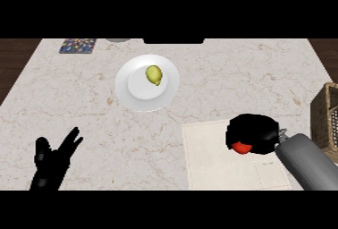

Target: Pick the tomato from the placemat and place it in the basket

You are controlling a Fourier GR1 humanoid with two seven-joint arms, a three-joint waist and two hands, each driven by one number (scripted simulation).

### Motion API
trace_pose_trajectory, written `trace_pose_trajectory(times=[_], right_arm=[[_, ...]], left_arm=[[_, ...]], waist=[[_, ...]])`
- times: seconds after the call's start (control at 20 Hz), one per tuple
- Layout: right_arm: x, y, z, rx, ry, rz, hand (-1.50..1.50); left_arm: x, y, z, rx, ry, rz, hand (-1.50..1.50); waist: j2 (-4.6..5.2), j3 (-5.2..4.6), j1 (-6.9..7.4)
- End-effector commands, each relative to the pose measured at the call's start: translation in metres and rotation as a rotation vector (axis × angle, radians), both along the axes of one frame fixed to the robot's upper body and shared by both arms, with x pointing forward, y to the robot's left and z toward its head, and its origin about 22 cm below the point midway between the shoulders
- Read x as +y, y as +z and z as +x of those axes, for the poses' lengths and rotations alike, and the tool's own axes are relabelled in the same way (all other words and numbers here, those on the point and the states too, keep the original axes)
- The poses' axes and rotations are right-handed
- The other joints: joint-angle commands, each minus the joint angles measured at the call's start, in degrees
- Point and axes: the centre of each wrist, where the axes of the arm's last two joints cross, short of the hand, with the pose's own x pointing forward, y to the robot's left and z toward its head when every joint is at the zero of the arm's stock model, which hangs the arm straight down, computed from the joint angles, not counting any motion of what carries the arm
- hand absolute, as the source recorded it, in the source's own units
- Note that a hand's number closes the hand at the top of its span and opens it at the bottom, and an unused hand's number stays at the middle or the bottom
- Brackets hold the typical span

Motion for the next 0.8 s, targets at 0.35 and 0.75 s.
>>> trace_pose_trajectory(times=[0.35, 0.75], right_arm=[[0.020, -0.009, -0.009, -0.092, -0.150, 0.036, 1.50], [-0.019, -0.018, -0.012, -0.107, -1.100, 0.013, 1.50]], left_arm=[[-0.019, -0.003, -0.003, 0.025, -0.002, -0.014, 0.00], [0.014, -0.012, -0.034, 0.086, 0.131, -0.004, 0.00]], waist=[[0.03, -0.56, -0.96], [-2.12, -1.11, -8.24]])
